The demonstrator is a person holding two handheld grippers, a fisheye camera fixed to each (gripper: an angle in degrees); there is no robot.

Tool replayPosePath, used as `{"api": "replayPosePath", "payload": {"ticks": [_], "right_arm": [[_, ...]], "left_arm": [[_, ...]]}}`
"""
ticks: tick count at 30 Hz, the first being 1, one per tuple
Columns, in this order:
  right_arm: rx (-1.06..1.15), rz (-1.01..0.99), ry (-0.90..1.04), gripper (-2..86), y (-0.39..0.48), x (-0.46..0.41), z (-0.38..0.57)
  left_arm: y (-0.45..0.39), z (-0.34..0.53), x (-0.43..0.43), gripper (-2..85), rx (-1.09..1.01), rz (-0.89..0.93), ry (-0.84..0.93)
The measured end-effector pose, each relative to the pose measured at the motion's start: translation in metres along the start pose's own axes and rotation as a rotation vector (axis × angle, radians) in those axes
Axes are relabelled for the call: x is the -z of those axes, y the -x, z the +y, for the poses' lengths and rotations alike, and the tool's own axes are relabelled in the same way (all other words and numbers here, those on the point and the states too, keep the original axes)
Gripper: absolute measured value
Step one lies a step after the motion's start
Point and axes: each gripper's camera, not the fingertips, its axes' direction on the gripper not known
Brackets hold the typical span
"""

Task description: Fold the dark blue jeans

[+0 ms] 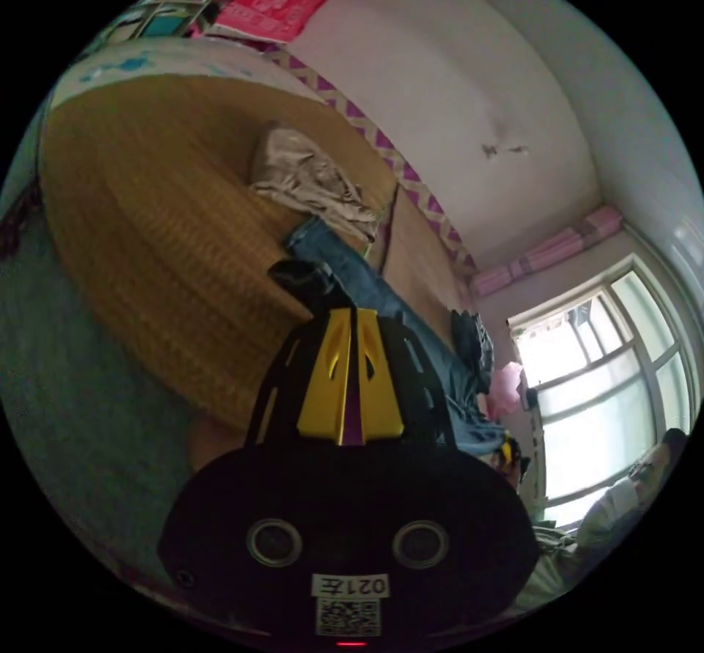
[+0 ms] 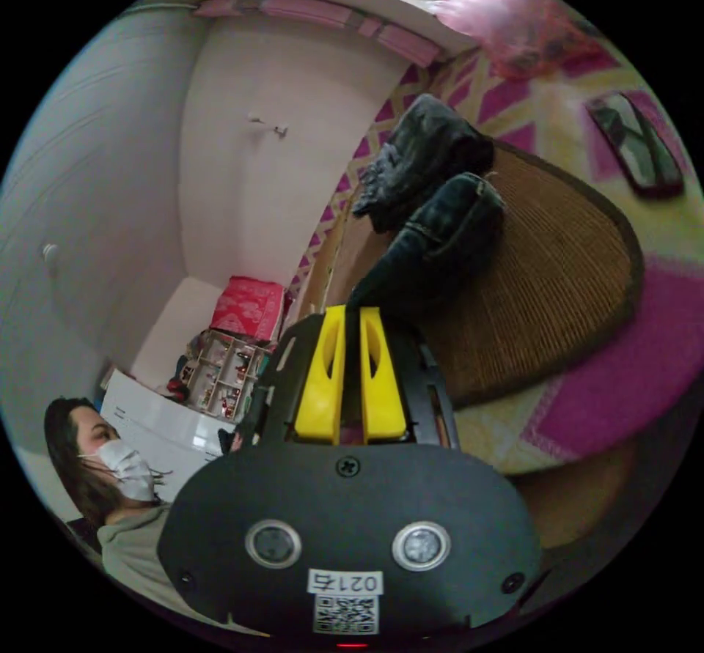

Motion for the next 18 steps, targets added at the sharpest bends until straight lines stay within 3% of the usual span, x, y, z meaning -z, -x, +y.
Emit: {"api": "replayPosePath", "payload": {"ticks": [5,11,15,18], "right_arm": [[-0.065,-0.021,0.078,2.8,-0.002,-0.089,-0.112],[-0.180,0.142,0.172,6.0,-0.068,-0.202,-0.167],[-0.142,0.016,0.120,5.9,-0.063,-0.199,-0.149],[0.016,0.008,0.168,5.0,-0.024,-0.192,-0.120]], "left_arm": [[-0.054,-0.109,-0.100,-1.0,-0.066,-0.129,0.112],[-0.024,-0.164,-0.255,-0.8,-0.001,-0.309,0.238],[-0.013,-0.156,-0.259,-0.8,-0.066,-0.213,0.174],[-0.016,-0.138,-0.234,-0.8,-0.150,-0.101,0.091]]}}
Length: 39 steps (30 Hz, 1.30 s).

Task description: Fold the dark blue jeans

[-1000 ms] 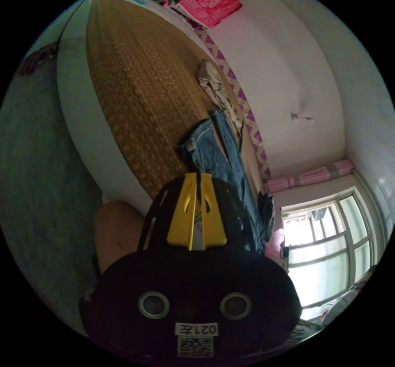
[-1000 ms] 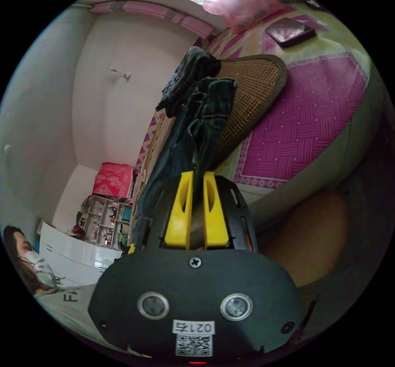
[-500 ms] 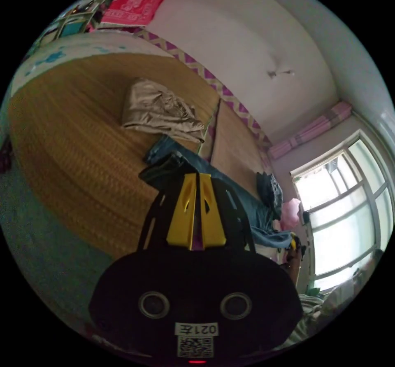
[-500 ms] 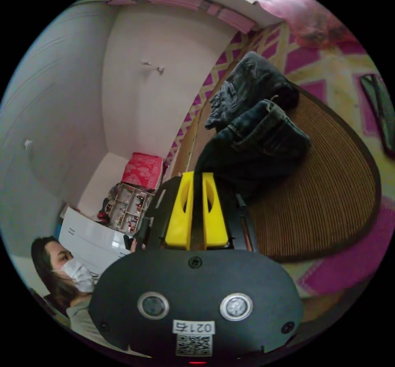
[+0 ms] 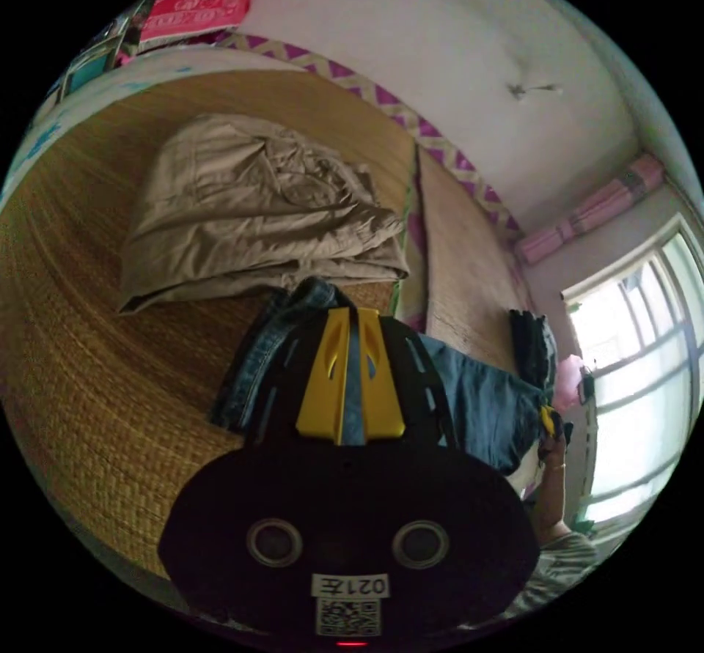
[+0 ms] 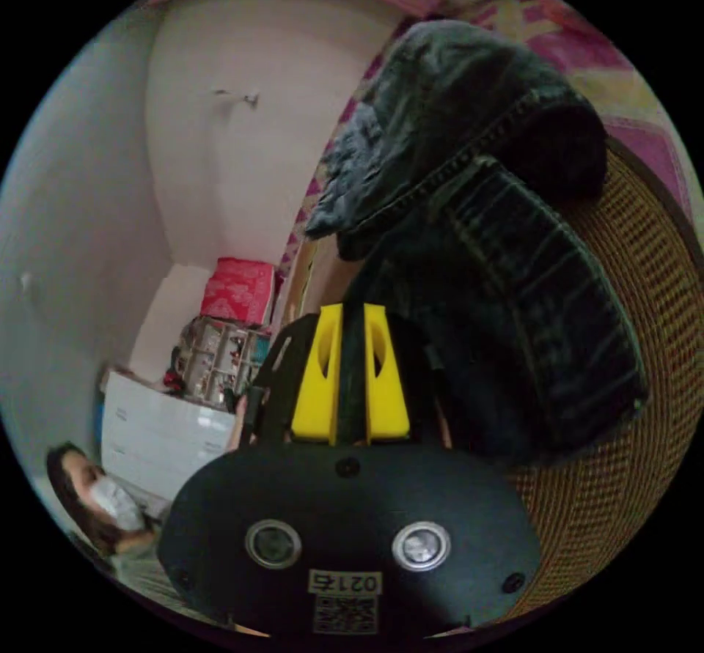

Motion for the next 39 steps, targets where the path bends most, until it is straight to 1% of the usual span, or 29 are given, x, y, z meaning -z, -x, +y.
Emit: {"api": "replayPosePath", "payload": {"ticks": [2,3,4,5,6,8,9,10,12,14,16,17,18,19,20,22,23,25,28,33,36,39], "right_arm": [[0.209,0.014,0.115,2.9,0.052,-0.023,0.032],[0.265,0.024,0.151,2.3,0.066,-0.034,0.041],[0.367,0.058,0.234,1.4,0.093,-0.058,0.061],[0.469,0.112,0.314,0.7,0.118,-0.086,0.083],[0.518,0.143,0.349,0.4,0.128,-0.100,0.094],[0.669,0.318,0.501,-0.3,0.154,-0.158,0.141],[0.693,0.372,0.540,-0.4,0.155,-0.171,0.152],[0.744,0.446,0.504,-0.5,0.161,-0.183,0.171],[0.844,0.523,0.438,-0.5,0.173,-0.186,0.196],[0.915,0.605,0.393,-0.6,0.185,-0.193,0.220],[0.937,0.652,0.365,-0.6,0.191,-0.200,0.233],[0.942,0.676,0.357,-0.6,0.195,-0.205,0.240],[0.939,0.686,0.354,-0.6,0.196,-0.208,0.242],[0.921,0.696,0.350,-0.6,0.198,-0.212,0.244],[0.892,0.699,0.348,-0.6,0.199,-0.215,0.245],[0.841,0.696,0.343,-0.6,0.200,-0.218,0.245],[0.824,0.695,0.338,-0.6,0.200,-0.219,0.246],[0.811,0.696,0.326,-0.6,0.201,-0.220,0.249],[0.824,0.710,0.309,-0.6,0.202,-0.222,0.257],[0.833,0.731,0.301,-0.6,0.202,-0.224,0.265],[0.825,0.727,0.298,-0.6,0.200,-0.222,0.267],[0.813,0.716,0.298,-0.6,0.195,-0.217,0.267]], "left_arm": [[-0.012,0.018,0.005,-0.9,-0.057,0.018,-0.014],[-0.016,0.022,0.004,-0.9,-0.080,0.017,-0.010],[-0.025,0.030,-0.003,-0.9,-0.134,-0.001,0.013],[-0.032,0.037,-0.014,-1.0,-0.186,-0.059,0.054],[-0.033,0.039,-0.020,-1.0,-0.202,-0.106,0.073],[-0.022,0.047,-0.047,-1.0,-0.204,-0.386,0.154],[-0.019,0.050,-0.049,-1.0,-0.241,-0.382,0.151],[-0.011,0.054,-0.043,-1.0,-0.252,-0.361,0.098],[0.003,0.057,-0.034,-0.9,-0.204,-0.360,0.086],[0.020,0.065,-0.013,-0.8,-0.111,-0.295,0.042],[0.033,0.075,0.006,-0.6,-0.027,-0.203,-0.023],[0.041,0.084,0.017,-0.3,0.021,-0.107,-0.054],[0.045,0.088,0.020,0.0,0.042,-0.052,-0.061],[0.055,0.096,0.023,0.7,0.103,0.042,-0.057],[0.064,0.105,0.022,4.2,0.173,0.122,-0.044],[0.078,0.118,0.016,8.2,0.265,0.208,-0.023],[0.085,0.126,0.013,9.7,0.317,0.210,-0.024],[0.090,0.134,0.007,10.9,0.359,0.172,-0.022],[0.088,0.136,0.001,11.4,0.379,0.146,-0.036],[0.070,0.124,-0.020,12.6,0.351,0.057,-0.042],[0.068,0.123,-0.035,10.7,0.376,0.058,-0.059],[0.079,0.134,-0.045,3.9,0.438,0.099,-0.077]]}}
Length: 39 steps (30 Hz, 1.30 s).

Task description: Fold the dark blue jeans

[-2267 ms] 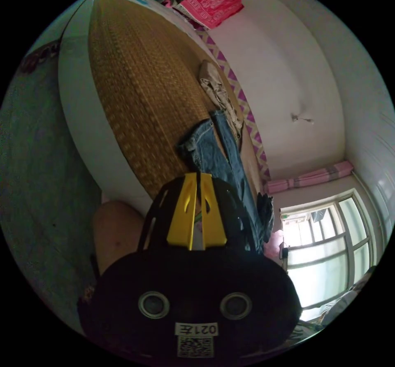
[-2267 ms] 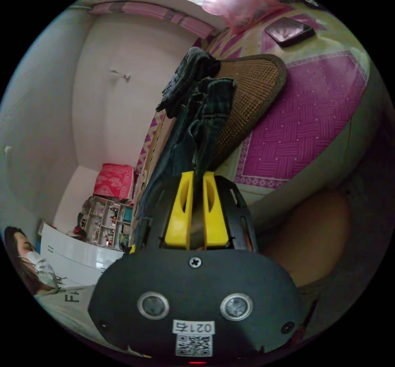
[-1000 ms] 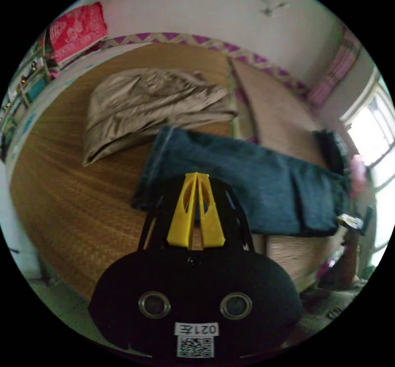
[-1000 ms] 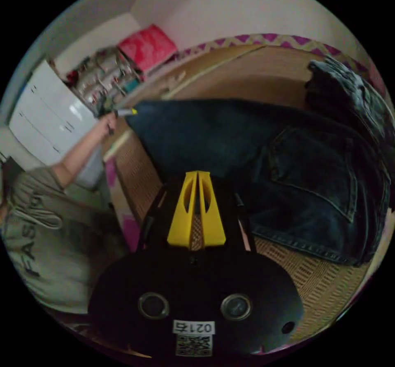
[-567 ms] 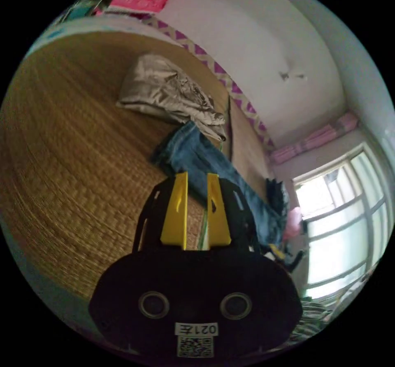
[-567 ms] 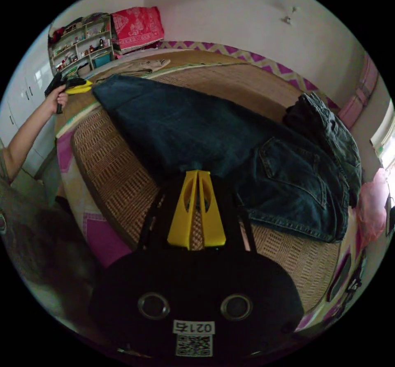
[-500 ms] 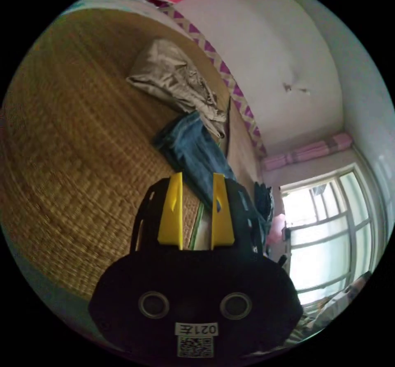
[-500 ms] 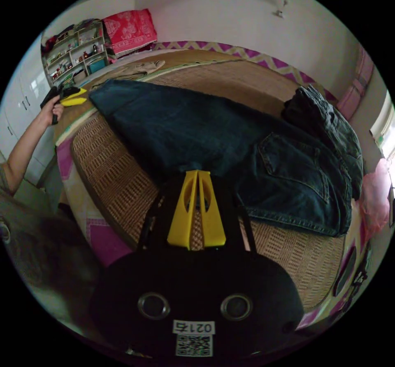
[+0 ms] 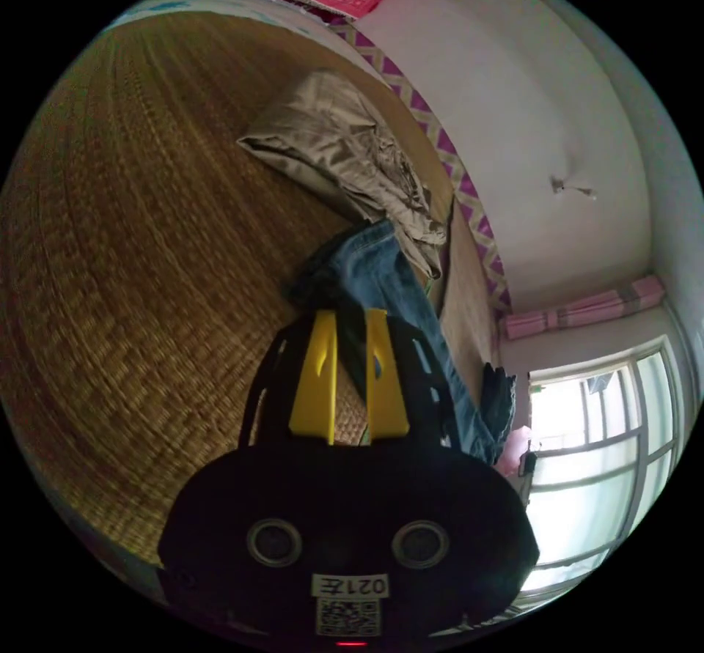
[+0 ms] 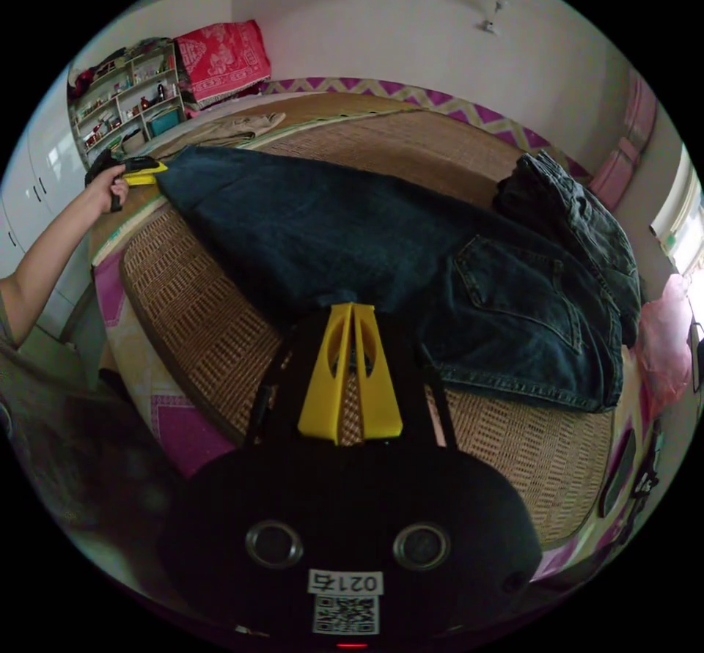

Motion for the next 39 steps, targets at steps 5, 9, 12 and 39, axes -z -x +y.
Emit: {"api": "replayPosePath", "payload": {"ticks": [5,9,12,39], "right_arm": [[-0.050,-0.099,-0.018,-0.6,-0.024,0.004,0.013],[-0.080,-0.093,-0.190,-0.7,-0.053,0.038,0.040],[-0.122,-0.069,-0.320,-0.7,-0.078,0.077,0.075],[-0.489,-0.230,-0.377,0.1,-0.220,0.128,0.268]], "left_arm": [[-0.024,0.033,0.015,-0.6,-0.082,0.131,-0.047],[-0.117,0.091,0.039,-0.8,-0.369,0.035,-0.158],[-0.206,0.166,0.039,-0.9,-0.620,0.030,-0.214],[-0.362,0.620,-0.363,3.1,-1.499,-0.408,0.144]]}}
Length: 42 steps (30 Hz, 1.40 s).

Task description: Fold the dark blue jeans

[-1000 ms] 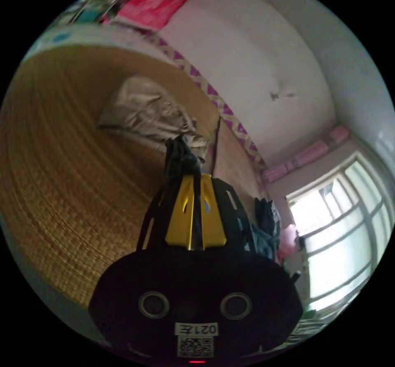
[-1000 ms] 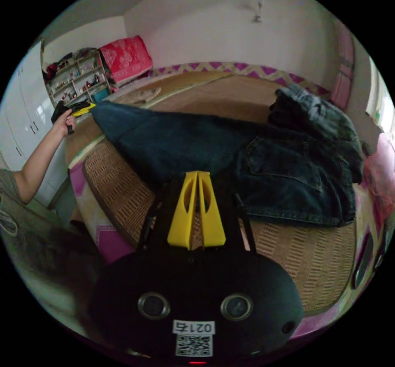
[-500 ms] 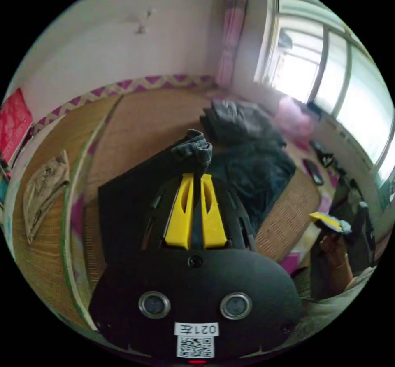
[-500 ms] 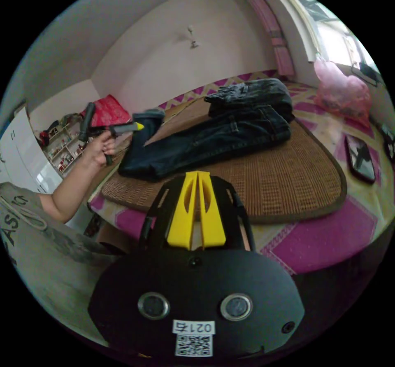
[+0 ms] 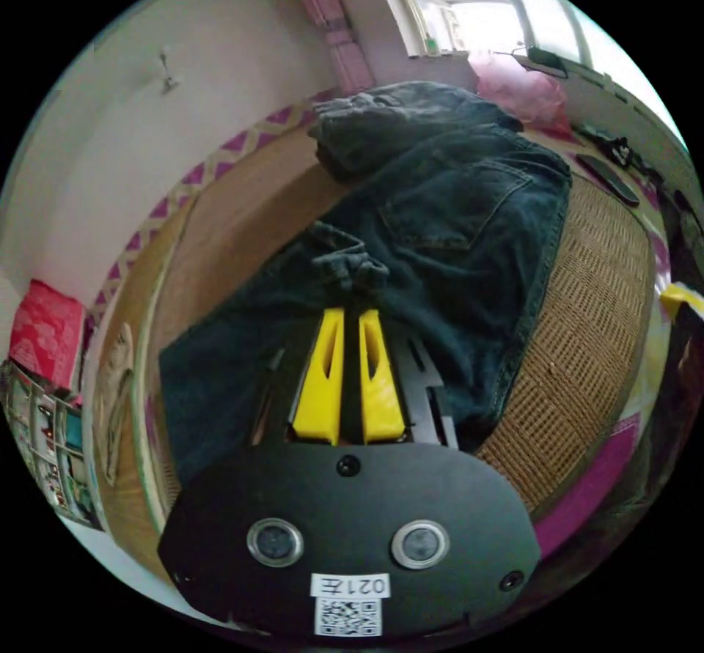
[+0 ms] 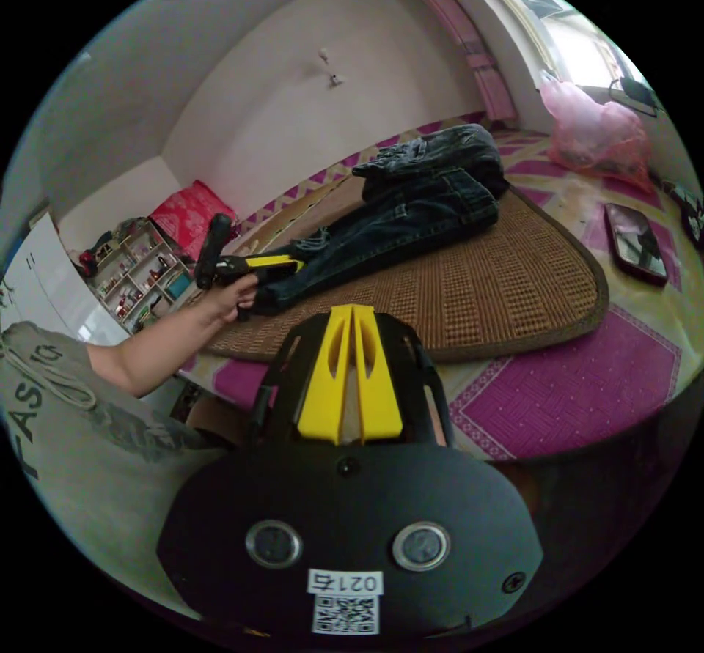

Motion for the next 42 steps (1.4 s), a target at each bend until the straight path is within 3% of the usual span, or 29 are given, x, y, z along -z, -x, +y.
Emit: {"api": "replayPosePath", "payload": {"ticks": [5,12,15,24,27,33,38,42], "right_arm": [[-0.244,-0.020,-0.037,8.5,-0.047,-0.002,-0.034],[-0.663,-0.117,-0.116,15.9,-0.128,-0.027,-0.078],[-0.798,-0.266,-0.211,17.6,-0.147,-0.047,-0.091],[-0.898,-0.170,-0.199,6.4,-0.134,-0.083,-0.140],[-0.625,-0.090,-0.237,5.7,-0.062,-0.063,-0.188],[0.205,0.182,-0.125,5.6,0.209,-0.106,-0.268],[0.841,0.321,0.031,4.8,0.414,-0.247,-0.185],[1.079,0.419,0.285,4.4,0.445,-0.365,-0.102]], "left_arm": [[-0.008,0.011,0.032,6.3,-0.136,0.270,-0.115],[0.020,0.054,0.075,0.3,-0.052,0.334,-0.241],[0.044,0.083,0.092,-0.6,0.003,0.380,-0.274],[0.127,0.166,0.125,-1.0,0.212,0.362,-0.299],[0.159,0.194,0.130,-1.0,0.294,0.364,-0.295],[0.210,0.242,0.127,-1.0,0.445,0.409,-0.285],[0.236,0.273,0.124,-1.0,0.515,0.401,-0.264],[0.254,0.289,0.128,-1.0,0.534,0.393,-0.261]]}}
